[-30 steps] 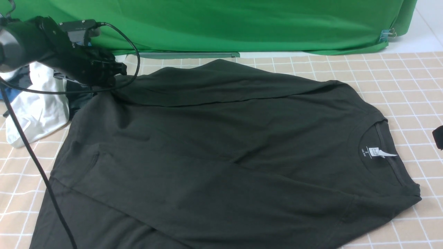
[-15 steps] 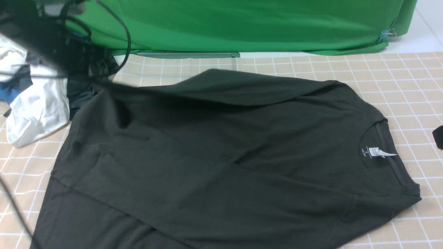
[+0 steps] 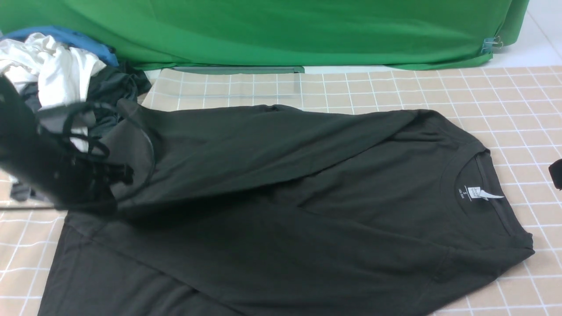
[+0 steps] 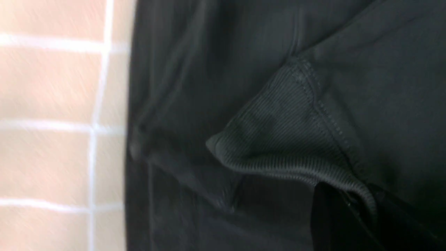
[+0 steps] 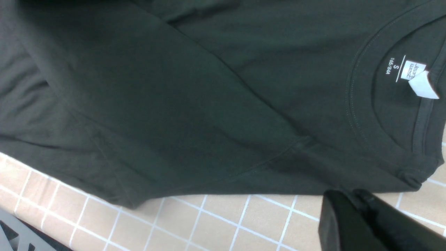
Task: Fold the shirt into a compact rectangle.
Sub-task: 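Fold the left side of the dark shirt inward over its body with the left gripper, then grasp the near edge of the shirt at its hem and shoulder corners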
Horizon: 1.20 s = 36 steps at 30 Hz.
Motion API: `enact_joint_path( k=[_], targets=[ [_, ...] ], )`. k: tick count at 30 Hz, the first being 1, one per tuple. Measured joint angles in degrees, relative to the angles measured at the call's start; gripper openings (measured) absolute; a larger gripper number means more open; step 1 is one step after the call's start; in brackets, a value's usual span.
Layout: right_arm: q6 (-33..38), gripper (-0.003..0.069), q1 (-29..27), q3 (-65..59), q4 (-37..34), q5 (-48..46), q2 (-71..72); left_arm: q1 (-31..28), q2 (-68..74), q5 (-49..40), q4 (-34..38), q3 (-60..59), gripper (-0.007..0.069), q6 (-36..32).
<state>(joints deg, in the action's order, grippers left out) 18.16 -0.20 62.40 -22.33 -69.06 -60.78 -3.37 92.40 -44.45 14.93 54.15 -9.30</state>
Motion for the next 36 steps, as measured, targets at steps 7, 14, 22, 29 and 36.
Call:
enact_joint_path(
  k=[7,14,22,29,36],
  targets=[
    [0.1,0.0071,0.0,0.0,0.0,-0.1,0.0,0.0,-0.1,-0.1,0.6,-1.0,0.0088,0.0],
    [-0.2,0.0071,0.0,0.0,0.0,-0.1,0.0,0.0,-0.1,-4.3,-2.4,6.3,0.0409,0.1],
    [-0.4,0.0071,0.0,0.0,0.0,-0.1,0.0,-0.1,5.1,3.5,-9.1,21.4,0.0533,8.2],
    [-0.5,0.0071,0.0,0.0,0.0,0.3,0.0,-0.1,18.3,4.5,-10.4,32.4,0.0439,9.3],
    [-0.6,0.0071,0.0,0.0,0.0,0.3,0.0,-0.1,27.7,6.9,-15.4,39.0,0.0410,9.6]
  ],
)
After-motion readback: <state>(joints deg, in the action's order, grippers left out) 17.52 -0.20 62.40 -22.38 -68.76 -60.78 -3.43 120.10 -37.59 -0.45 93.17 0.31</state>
